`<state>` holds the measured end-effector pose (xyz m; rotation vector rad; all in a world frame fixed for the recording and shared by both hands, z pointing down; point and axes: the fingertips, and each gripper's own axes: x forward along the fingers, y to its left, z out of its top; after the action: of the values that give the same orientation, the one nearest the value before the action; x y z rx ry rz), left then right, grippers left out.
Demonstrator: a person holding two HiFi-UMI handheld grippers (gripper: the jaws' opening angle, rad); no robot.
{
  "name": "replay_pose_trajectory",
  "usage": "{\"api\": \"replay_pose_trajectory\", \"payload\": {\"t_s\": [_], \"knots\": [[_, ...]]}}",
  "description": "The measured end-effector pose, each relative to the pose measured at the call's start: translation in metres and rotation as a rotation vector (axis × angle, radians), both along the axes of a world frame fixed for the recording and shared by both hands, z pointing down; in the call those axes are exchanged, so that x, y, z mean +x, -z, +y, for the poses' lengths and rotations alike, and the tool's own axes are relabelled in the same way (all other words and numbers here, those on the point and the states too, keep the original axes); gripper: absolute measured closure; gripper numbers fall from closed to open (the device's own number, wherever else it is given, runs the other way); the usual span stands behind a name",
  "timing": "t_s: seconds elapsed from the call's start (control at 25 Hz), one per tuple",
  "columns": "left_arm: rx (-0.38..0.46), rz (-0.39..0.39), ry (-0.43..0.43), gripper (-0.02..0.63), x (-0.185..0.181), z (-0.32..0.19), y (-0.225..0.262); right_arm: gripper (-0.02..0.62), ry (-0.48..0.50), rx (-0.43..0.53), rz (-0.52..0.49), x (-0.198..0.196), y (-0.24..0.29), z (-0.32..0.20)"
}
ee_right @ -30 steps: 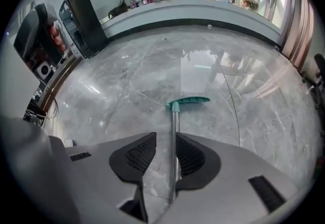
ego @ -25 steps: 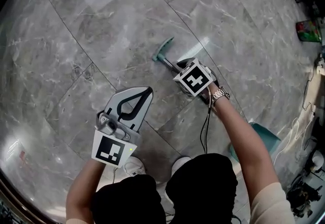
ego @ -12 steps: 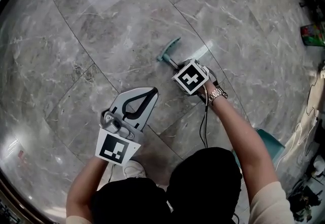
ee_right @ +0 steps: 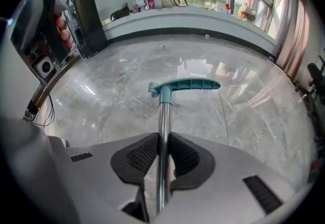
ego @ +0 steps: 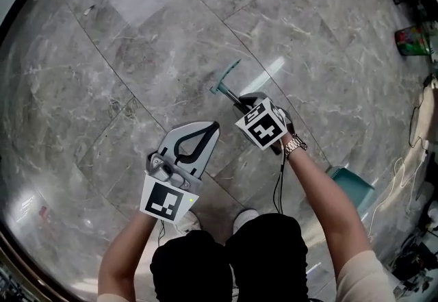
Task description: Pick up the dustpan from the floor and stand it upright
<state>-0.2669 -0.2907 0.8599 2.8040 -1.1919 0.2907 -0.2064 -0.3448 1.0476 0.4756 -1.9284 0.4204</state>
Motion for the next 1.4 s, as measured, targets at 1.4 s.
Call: {"api": "replay_pose_trajectory", "payload": {"t_s": [1.4], "knots": [[0.0,0.129,0.114,0.595,0.322,0.188,0.423,0.506,-0.181,0.455,-0.48,0.362,0.493,0.2]]}}
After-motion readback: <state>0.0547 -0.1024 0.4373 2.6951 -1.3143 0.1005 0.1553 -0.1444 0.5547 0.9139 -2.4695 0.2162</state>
